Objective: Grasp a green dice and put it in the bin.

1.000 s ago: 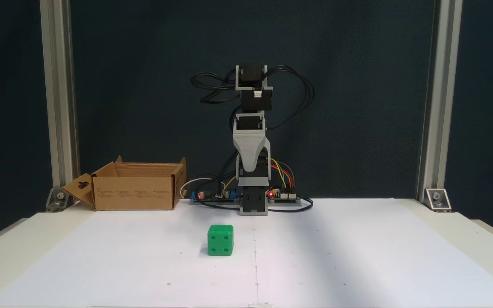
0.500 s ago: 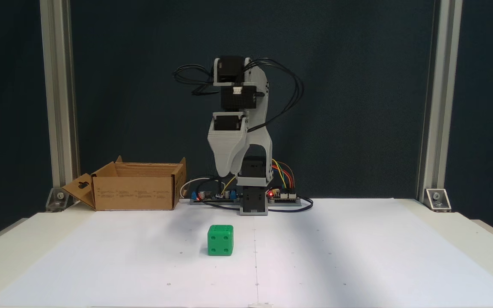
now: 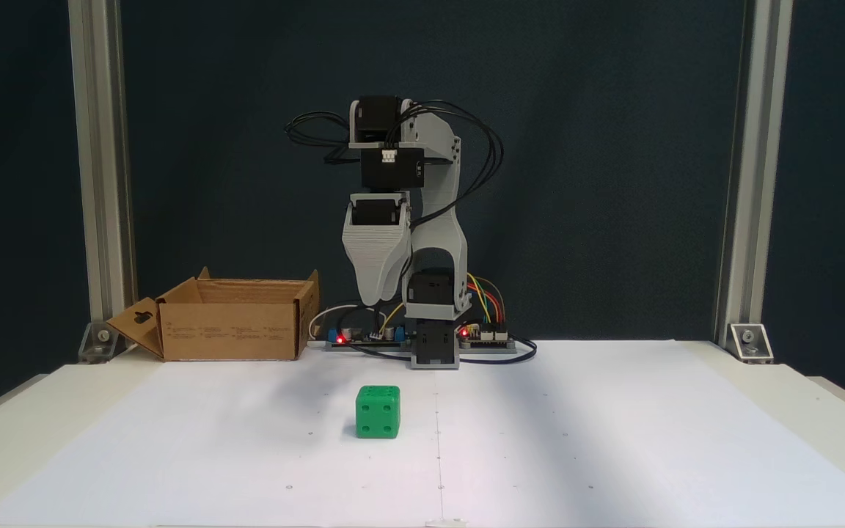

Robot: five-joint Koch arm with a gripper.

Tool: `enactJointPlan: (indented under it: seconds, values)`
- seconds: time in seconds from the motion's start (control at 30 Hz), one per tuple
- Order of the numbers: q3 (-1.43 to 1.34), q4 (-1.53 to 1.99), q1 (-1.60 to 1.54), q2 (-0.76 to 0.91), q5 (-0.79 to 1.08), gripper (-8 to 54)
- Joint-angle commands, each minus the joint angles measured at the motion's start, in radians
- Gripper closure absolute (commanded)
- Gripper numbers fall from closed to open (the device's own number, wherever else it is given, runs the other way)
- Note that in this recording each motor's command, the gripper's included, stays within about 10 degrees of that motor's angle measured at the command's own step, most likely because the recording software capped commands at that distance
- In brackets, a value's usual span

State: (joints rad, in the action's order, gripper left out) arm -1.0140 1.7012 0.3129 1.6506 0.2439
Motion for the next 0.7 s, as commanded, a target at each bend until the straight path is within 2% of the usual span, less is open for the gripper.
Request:
enactJointPlan:
  seconds: [0.0, 0.43, 0.67]
  values:
    - [0.058, 0.035, 0.009, 0.015, 0.101, 0.1]
    - [0.058, 0.02, -0.017, -0.02, 0.101, 1.0]
    - [0.058, 0.009, -0.041, -0.094, 0.058, 1.1]
